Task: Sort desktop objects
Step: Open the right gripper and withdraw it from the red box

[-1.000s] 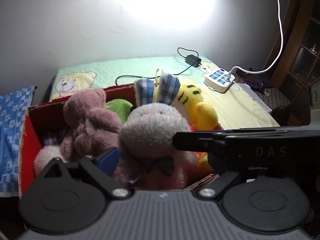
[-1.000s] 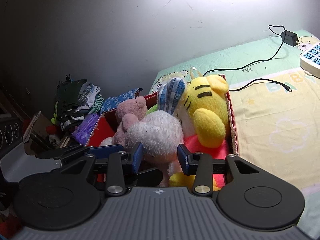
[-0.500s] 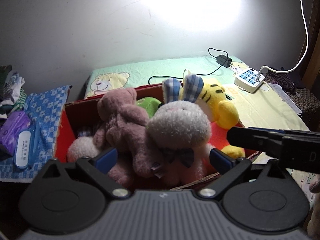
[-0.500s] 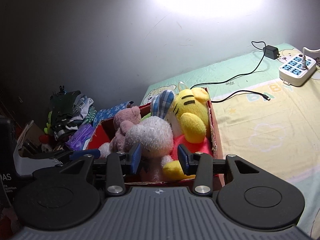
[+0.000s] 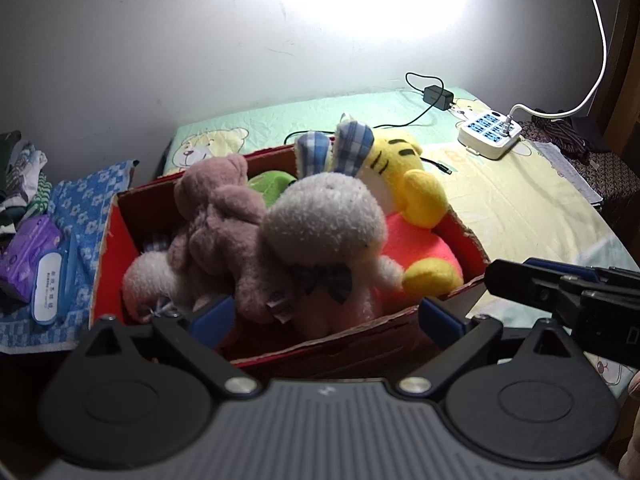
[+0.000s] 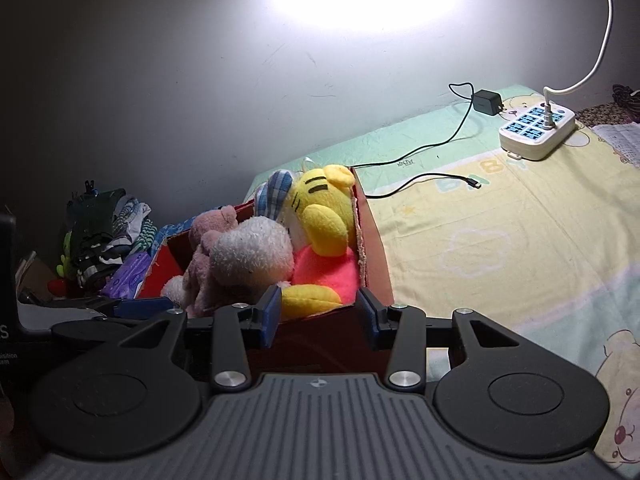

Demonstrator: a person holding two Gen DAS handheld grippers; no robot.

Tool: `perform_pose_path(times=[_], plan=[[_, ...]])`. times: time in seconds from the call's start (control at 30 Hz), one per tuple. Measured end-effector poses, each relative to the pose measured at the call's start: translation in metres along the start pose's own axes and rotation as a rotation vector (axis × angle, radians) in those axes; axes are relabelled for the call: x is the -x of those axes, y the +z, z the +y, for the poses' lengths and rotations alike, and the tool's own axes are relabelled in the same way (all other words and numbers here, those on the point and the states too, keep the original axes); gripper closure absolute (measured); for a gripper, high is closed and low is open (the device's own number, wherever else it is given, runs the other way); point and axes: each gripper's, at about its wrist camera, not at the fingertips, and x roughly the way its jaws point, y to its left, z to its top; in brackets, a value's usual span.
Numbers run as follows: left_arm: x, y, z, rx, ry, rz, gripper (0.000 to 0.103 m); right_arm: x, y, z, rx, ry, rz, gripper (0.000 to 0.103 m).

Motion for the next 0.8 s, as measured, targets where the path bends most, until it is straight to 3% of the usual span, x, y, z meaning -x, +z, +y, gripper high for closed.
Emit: perform_pose_path(times=[0.2, 0.5, 0.6, 0.8], plan=[[-0.001, 0.0, -0.016, 0.028, 0.044, 0.039, 0.004, -0.003, 0.01, -0.016, 0.004, -0.012, 0.028, 0.059], [-0.014, -0.005, -0.06, 0.037, 0.089, 0.119, 0.003, -0.013, 0.015, -0.052, 0.007, -0.107, 0.13, 0.057], [-0.02, -0.006, -0.072, 0.04, 0.102, 0.139, 0.003, -0.015, 0.016, -0.058, 0.03, -0.123, 0.144, 0.05], [-0.03, -0.006, -0.089, 0.039, 0.123, 0.171, 0.003, -0.013, 0.016, -0.072, 0.044, -0.131, 0.16, 0.049]])
